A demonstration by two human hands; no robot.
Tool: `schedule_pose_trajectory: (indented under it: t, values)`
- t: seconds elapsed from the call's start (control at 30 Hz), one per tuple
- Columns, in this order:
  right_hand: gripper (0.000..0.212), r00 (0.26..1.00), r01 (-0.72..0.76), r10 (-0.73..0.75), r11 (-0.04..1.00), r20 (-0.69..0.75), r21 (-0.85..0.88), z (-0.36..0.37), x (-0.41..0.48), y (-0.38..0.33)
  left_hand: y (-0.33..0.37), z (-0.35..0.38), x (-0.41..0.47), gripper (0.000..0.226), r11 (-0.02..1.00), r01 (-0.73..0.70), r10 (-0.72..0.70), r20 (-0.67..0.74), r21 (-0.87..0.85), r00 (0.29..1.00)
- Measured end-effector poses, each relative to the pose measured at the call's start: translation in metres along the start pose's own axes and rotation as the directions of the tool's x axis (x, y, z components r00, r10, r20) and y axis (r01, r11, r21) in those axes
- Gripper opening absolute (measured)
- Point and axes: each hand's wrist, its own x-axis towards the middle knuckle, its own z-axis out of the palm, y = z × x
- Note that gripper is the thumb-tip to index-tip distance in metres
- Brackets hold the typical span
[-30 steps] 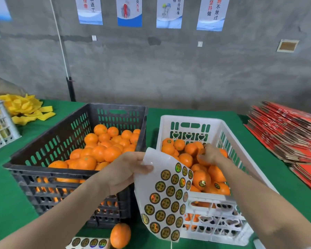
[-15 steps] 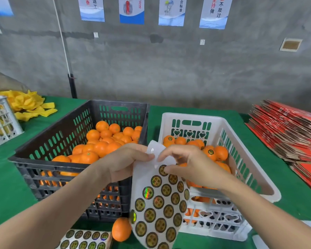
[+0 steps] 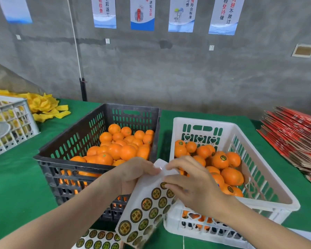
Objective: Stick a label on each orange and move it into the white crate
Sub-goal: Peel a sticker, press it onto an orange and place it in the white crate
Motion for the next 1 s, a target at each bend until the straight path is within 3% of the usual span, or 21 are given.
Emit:
schedule_pose_trajectory:
  t: [0.07, 0.13, 0.2, 0.23, 0.3, 0.37, 0.5, 0.57, 0.6, 0.67, 0.73, 0.77, 0.93, 1.0]
  values:
    - [0.004, 1.000, 0.012, -0.011, 0.998, -0.018, 0.055, 0.004, 0.002, -0.004, -0.003, -0.004, -0.004, 0.024, 1.000, 0.009, -0.009, 0.003, 0.007, 1.000]
    - [0.004, 0.993, -0.087, 0.104, 0.966, -0.057, 0.245, 0.006, 0.008, -0.009, -0.006, -0.010, -0.005, 0.030, 0.998, -0.025, 0.026, -0.006, 0.060, 1.000]
    - [0.008, 0.939, -0.285, 0.342, 0.819, -0.025, 0.497, 0.002, 0.021, -0.012, -0.008, -0.018, -0.007, 0.034, 0.987, -0.077, 0.078, -0.003, 0.142, 0.997]
    - [0.016, 0.895, -0.392, 0.443, 0.717, 0.058, 0.576, 0.000, 0.030, -0.011, -0.007, -0.021, -0.009, 0.033, 0.978, -0.102, 0.101, 0.011, 0.181, 0.995]
    - [0.046, 0.799, -0.591, 0.507, 0.562, 0.324, 0.579, -0.001, 0.047, -0.006, -0.004, -0.027, -0.011, 0.031, 0.949, -0.145, 0.139, 0.042, 0.281, 0.989]
    - [0.071, 0.716, -0.697, 0.474, 0.520, 0.512, 0.493, 0.006, 0.061, -0.004, 0.000, -0.033, -0.011, 0.031, 0.912, -0.218, 0.216, 0.047, 0.348, 0.975]
    - [0.083, 0.694, -0.720, 0.533, 0.514, 0.484, 0.467, 0.024, 0.076, -0.006, 0.018, -0.059, 0.003, 0.022, 0.926, -0.276, 0.283, 0.010, 0.257, 0.959]
    - [0.087, 0.677, -0.736, 0.546, 0.491, 0.494, 0.466, 0.028, 0.077, -0.003, 0.025, -0.081, 0.027, 0.014, 0.895, -0.264, 0.327, -0.129, 0.359, 0.936]
    - [0.089, 0.667, -0.745, 0.542, 0.489, 0.511, 0.454, 0.029, 0.078, -0.002, 0.028, -0.094, 0.041, 0.005, 0.823, -0.211, 0.367, -0.210, 0.527, 0.906]
    - [0.092, 0.647, -0.762, 0.534, 0.482, 0.545, 0.432, 0.030, 0.077, 0.001, 0.028, -0.116, 0.072, 0.039, 0.524, -0.009, 0.371, -0.219, 0.852, 0.902]
    - [0.096, 0.629, -0.776, 0.523, 0.467, 0.575, 0.423, 0.031, 0.075, 0.005, 0.019, -0.129, 0.098, 0.068, 0.219, 0.076, 0.259, -0.133, 0.973, 0.957]
    - [0.098, 0.623, -0.780, 0.517, 0.462, 0.586, 0.422, 0.031, 0.074, 0.006, 0.015, -0.131, 0.108, 0.074, 0.143, 0.068, 0.216, -0.098, 0.987, 0.971]
    - [0.098, 0.607, -0.793, 0.510, 0.438, 0.609, 0.424, 0.031, 0.067, 0.009, 0.002, -0.141, 0.134, 0.084, 0.113, 0.052, 0.210, -0.076, 0.992, 0.975]
    - [0.093, 0.614, -0.789, 0.526, 0.432, 0.589, 0.437, 0.033, 0.066, 0.008, 0.000, -0.142, 0.136, 0.078, 0.121, 0.047, 0.251, -0.077, 0.992, 0.965]
